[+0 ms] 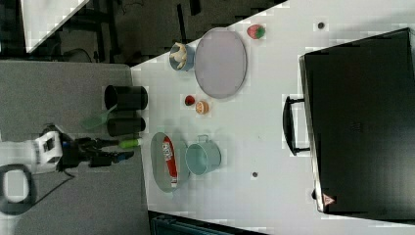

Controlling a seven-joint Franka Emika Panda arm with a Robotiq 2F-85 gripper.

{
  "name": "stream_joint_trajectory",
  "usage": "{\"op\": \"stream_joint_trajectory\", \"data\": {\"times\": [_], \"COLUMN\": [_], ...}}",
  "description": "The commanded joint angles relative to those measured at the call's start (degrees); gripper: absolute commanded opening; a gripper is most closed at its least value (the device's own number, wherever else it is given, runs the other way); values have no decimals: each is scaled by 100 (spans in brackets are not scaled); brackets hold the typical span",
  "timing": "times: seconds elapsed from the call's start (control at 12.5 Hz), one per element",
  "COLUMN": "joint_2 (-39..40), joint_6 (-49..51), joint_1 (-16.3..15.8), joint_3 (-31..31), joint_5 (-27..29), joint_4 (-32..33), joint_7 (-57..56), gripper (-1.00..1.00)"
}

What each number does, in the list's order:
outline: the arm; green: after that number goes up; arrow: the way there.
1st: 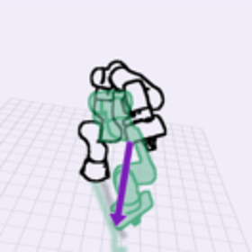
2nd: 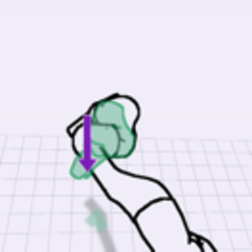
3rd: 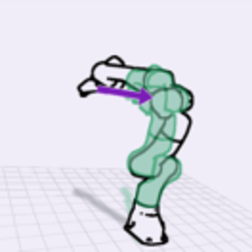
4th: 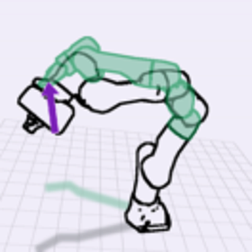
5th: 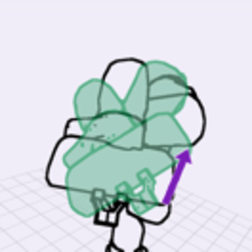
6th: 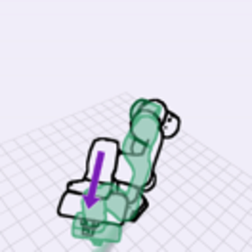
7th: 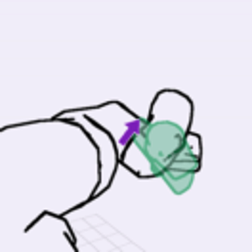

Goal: Pick ketchup from strainer and place it on the table

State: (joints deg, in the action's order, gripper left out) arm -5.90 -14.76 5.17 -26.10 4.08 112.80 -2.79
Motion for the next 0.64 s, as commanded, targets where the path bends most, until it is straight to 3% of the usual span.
{"op": "stream_joint_trajectory", "data": {"times": [0.08, 0.4, 0.64], "joint_2": [110, 667, 1196], "joint_6": [-441, -1545, -2682], "joint_1": [-203, -236, -254], "joint_3": [-622, -1482, -1794], "joint_5": [24, -7, -123], "joint_4": [55, 502, 1022], "joint_7": [539, 542, 552], "gripper": [100, 100, 100]}}
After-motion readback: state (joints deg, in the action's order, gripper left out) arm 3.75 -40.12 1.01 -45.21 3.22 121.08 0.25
